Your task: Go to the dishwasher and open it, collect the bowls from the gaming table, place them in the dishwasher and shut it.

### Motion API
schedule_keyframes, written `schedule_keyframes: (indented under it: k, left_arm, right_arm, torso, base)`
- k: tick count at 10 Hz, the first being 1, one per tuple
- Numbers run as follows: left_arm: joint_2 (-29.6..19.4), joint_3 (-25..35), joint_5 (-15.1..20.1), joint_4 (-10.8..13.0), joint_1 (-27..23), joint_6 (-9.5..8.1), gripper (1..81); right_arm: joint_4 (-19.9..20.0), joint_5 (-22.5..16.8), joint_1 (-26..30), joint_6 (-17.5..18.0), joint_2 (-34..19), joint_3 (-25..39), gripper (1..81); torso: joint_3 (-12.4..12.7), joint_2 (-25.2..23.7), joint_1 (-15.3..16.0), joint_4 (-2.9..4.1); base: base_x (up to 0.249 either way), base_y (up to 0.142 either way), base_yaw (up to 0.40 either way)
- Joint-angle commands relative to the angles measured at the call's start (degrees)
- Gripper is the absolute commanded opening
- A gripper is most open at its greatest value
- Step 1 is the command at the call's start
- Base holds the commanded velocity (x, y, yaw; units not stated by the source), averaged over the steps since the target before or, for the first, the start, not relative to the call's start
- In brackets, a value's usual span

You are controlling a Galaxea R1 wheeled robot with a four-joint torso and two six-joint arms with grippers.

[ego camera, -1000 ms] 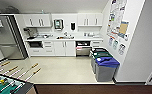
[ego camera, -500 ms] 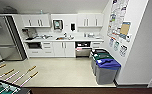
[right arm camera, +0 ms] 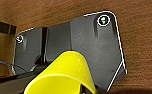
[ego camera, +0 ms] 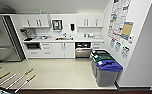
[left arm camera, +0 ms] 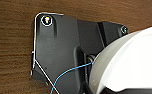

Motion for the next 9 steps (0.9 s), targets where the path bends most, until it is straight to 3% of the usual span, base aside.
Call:
schedule_keyframes:
  k: [1,9]
  left_arm:
    - [-0.9,0.0,1.1,-0.2,-2.0,0.00,1.0]
    - [-0.9,0.0,1.1,-0.3,-2.0,0.00,1.0]
  right_arm:
    - [-0.5,-2.5,2.6,0.0,-0.8,0.0,1.0]
    - [-0.5,-2.4,2.5,0.0,-0.8,-0.3,1.0]
  torso:
    - [0.0,0.0,0.0,0.00]
    - [0.0,0.0,0.0,0.00]
  base:
    - [0.136,0.000,0.000]
    - [0.131,0.000,0.000]
